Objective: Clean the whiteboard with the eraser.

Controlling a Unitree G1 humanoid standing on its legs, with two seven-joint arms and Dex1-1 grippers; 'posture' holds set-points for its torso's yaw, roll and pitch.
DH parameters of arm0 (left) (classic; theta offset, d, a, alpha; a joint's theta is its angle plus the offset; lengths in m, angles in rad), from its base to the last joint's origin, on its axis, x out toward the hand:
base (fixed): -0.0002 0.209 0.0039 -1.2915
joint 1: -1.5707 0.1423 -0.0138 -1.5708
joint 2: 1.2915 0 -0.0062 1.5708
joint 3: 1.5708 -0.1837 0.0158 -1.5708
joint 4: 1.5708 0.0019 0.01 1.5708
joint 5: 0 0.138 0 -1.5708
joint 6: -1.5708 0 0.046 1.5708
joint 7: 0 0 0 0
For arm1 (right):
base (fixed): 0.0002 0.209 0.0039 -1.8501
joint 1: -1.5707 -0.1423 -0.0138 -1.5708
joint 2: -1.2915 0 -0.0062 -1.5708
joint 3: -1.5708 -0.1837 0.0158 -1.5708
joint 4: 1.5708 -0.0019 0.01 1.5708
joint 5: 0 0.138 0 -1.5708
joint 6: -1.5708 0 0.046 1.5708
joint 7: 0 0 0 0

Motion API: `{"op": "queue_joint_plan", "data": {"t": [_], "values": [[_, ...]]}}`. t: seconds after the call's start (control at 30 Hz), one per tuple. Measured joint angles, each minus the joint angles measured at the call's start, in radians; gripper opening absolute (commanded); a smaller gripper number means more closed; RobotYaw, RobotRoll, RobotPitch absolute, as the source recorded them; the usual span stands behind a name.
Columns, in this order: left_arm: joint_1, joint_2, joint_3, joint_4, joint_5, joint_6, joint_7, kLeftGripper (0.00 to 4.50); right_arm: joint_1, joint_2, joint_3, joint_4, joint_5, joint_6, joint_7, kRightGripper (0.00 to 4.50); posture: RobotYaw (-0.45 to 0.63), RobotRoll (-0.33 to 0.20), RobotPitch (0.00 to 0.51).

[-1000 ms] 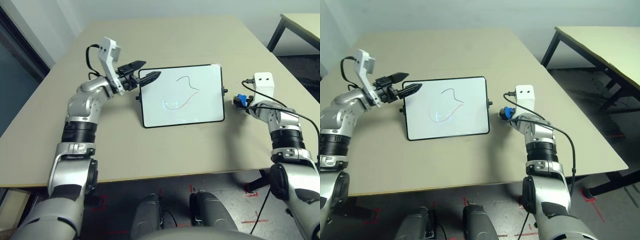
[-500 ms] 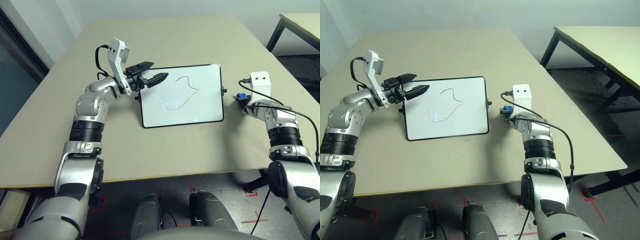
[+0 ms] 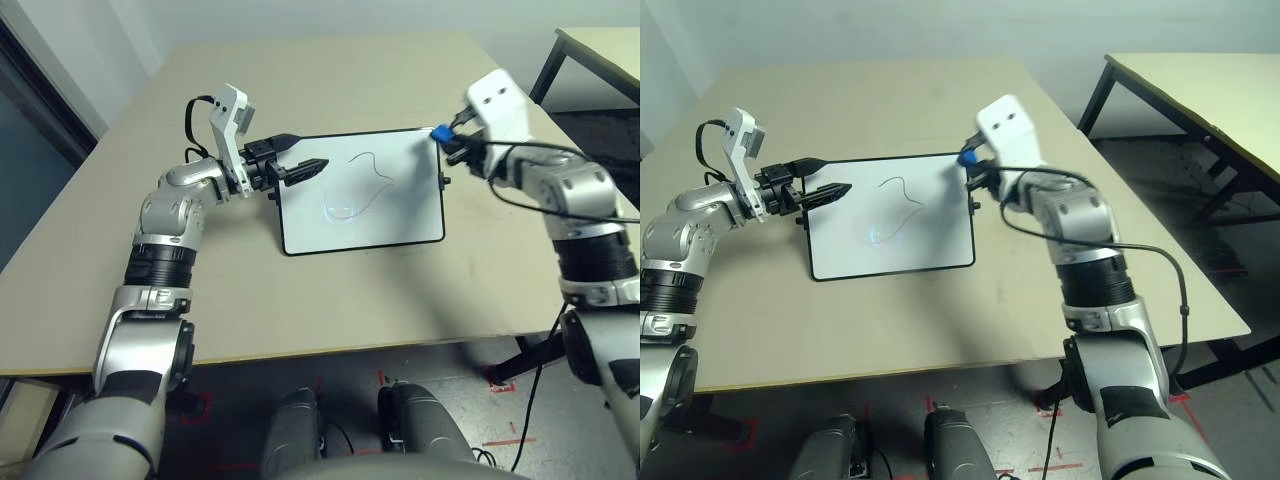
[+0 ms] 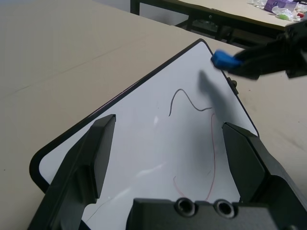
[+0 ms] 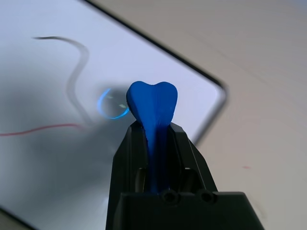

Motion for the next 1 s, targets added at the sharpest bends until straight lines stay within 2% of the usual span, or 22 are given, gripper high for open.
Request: {"op": "queue_joint_plan", "data": {"t": [0.17,0.37,0.47,0.63,0.73,0.83,1.0], "values": [[0.043,0.008,0.0,-0.071,-0.002,0.041,0.009,4.5,0.048,0.017,0.076,0.008,-0.031,-0.01,0.026,0.51,-0.06,0.0,0.07],[0.063,0.015,0.004,-0.139,-0.008,0.086,0.023,4.5,0.132,0.015,0.141,-0.093,-0.036,0.066,0.064,0.51,-0.05,0.0,0.072],[0.068,0.016,0.005,-0.146,-0.009,0.096,0.027,4.5,0.114,0.018,0.14,-0.056,-0.048,0.052,0.057,0.51,-0.05,0.0,0.069],[0.074,0.019,0.008,-0.157,-0.009,0.102,0.033,4.5,-0.004,0.04,0.057,0.096,-0.089,-0.038,-0.025,0.51,-0.05,0.0,0.065],[0.077,0.019,0.01,-0.158,-0.01,0.105,0.036,4.5,-0.015,0.045,0.037,0.116,-0.098,-0.057,-0.031,0.51,-0.05,0.0,0.067],[0.079,0.017,0.01,-0.163,-0.012,0.107,0.038,4.5,0.025,0.049,0.064,0.058,-0.098,-0.021,0.008,0.51,-0.05,0.0,0.072],[0.083,0.016,0.011,-0.173,-0.022,0.115,0.043,4.5,0.128,0.041,0.152,-0.144,-0.082,0.115,0.08,0.49,-0.05,0.0,0.079]]}}
